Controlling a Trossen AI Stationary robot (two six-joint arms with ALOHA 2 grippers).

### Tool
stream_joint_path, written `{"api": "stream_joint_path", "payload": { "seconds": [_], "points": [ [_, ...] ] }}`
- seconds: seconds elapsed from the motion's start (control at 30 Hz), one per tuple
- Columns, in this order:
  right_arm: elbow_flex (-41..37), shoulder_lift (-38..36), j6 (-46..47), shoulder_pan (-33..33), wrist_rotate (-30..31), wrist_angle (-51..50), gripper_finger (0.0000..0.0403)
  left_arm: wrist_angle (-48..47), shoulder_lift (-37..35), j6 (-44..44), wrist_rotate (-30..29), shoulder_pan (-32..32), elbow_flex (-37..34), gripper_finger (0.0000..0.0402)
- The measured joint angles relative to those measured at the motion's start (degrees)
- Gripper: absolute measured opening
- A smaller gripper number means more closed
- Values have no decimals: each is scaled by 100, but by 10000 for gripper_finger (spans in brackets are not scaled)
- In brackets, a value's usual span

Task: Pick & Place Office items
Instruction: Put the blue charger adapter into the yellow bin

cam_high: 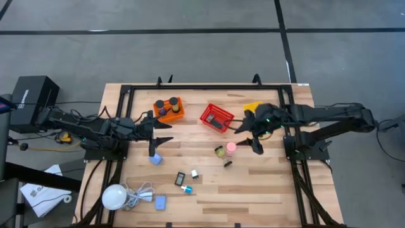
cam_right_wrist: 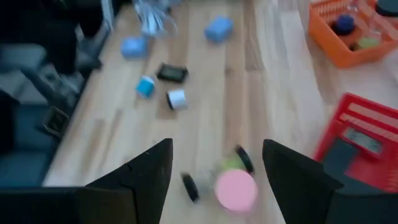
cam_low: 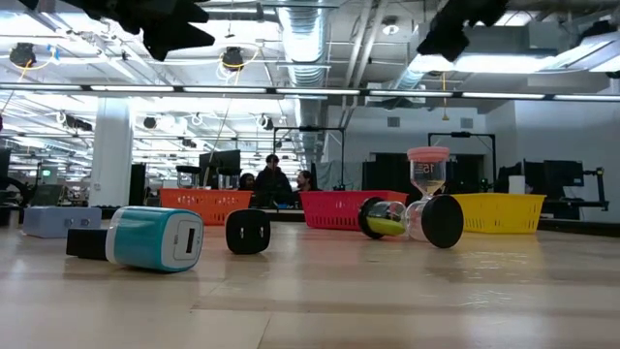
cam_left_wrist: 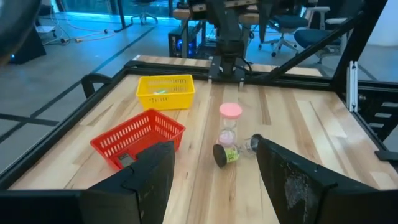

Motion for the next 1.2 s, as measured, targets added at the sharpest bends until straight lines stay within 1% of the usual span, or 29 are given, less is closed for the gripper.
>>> {"api": "stream_joint_path", "payload": {
  "seconds": [0.03, 0.13, 0.2, 0.27, 0.4, 0.5, 0.57, 0.6, 0.67, 0.73, 0.8, 0.87, 0.93, 1.07, 1.13, 1.2],
  "points": [
    [-166, -76, 158, 112, 31, 287, 240, -1, 0, -11, 70, 0, 0, 223],
    [-553, -143, 588, 500, 294, 1063, 240, 87, 200, -18, 525, -38, 0, 223],
    [-700, -123, 708, 784, 367, 1258, 240, 314, 493, -24, 736, -126, -4, 223],
    [-734, -48, 672, 1075, 514, 1133, 240, 647, 865, -23, 806, -237, -4, 223],
    [-748, -99, 646, 1641, 1182, 1000, 240, 1264, 1705, -62, 1044, -454, 12, 223],
    [-750, -448, 786, 1984, 1261, 676, 240, 1337, 2256, -332, 1102, -644, 223, 223],
    [-740, -774, 894, 2196, 1439, 405, 240, 1345, 2577, -466, 1100, -780, 401, 223],
    [-739, -936, 903, 2305, 1641, 234, 240, 1355, 2740, -485, 1098, -840, 504, 223],
    [-743, -1227, 803, 2508, 2238, -80, 240, 1371, 3055, -486, 1098, -957, 705, 223],
    [-877, -1463, 773, 2662, 2940, -29, 240, 1429, 3382, -486, 1097, -1076, 896, 223],
    [-1192, -1669, 775, 2764, 3451, 250, 240, 1436, 3729, -458, 1098, -1191, 977, 223],
    [-1568, -1755, 776, 2826, 3742, 919, 240, 1370, 4057, -441, 1101, -1238, 968, 223],
    [-1946, -1766, 775, 2854, 3754, 1551, 240, 1398, 4345, -598, 1264, -1239, 970, 223],
    [-2487, -1536, 757, 2949, 3747, 2624, 240, 1521, 4761, -1176, 2028, -1261, 970, 223],
    [-2549, -1371, 570, 2944, 3742, 2839, 240, 1663, 4916, -1331, 2145, -1386, 971, 223],
    [-2549, -1251, 493, 2898, 3740, 3014, 240, 1786, 5098, -1305, 2156, -1521, 979, 223]
  ]
}}
